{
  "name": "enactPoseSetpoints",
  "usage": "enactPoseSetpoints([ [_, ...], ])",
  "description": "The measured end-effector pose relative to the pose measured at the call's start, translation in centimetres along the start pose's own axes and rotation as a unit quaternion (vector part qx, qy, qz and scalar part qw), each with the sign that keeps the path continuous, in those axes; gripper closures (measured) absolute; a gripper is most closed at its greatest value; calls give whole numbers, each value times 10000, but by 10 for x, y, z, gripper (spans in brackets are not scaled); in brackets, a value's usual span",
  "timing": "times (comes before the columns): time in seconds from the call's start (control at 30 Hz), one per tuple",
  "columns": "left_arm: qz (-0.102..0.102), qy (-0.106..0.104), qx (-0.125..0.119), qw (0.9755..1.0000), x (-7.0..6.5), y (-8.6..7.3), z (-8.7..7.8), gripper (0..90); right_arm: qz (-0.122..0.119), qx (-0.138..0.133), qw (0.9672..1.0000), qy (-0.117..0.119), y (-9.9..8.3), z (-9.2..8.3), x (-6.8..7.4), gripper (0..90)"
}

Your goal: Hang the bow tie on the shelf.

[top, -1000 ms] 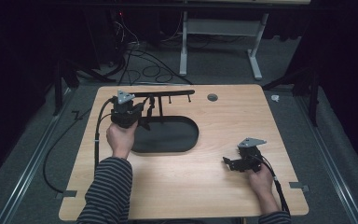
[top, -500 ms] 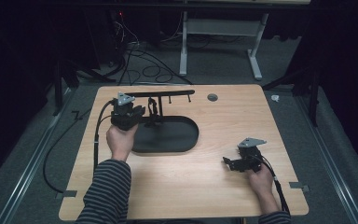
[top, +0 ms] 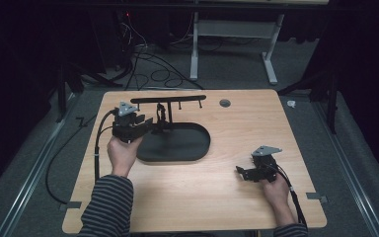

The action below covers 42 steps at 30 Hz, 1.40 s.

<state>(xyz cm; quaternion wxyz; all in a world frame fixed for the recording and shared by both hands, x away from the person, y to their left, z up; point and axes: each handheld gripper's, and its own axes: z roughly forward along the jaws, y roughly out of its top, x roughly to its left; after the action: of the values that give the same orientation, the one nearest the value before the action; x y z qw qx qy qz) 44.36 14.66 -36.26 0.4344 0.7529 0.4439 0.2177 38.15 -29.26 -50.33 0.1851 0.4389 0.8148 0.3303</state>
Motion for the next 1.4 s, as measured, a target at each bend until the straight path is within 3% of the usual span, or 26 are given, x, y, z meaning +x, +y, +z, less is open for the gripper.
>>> enactPoseSetpoints([
  [0.53, -68, -14, -177, 9998, -1, -13, -22, 563, 0, 1, 10000, 1, 0, 0, 0, 144],
  [1.4, -238, -72, -322, 9992, -3, -35, -43, 539, -1, 0, 10000, 0, 0, 0, 0, 144],
])
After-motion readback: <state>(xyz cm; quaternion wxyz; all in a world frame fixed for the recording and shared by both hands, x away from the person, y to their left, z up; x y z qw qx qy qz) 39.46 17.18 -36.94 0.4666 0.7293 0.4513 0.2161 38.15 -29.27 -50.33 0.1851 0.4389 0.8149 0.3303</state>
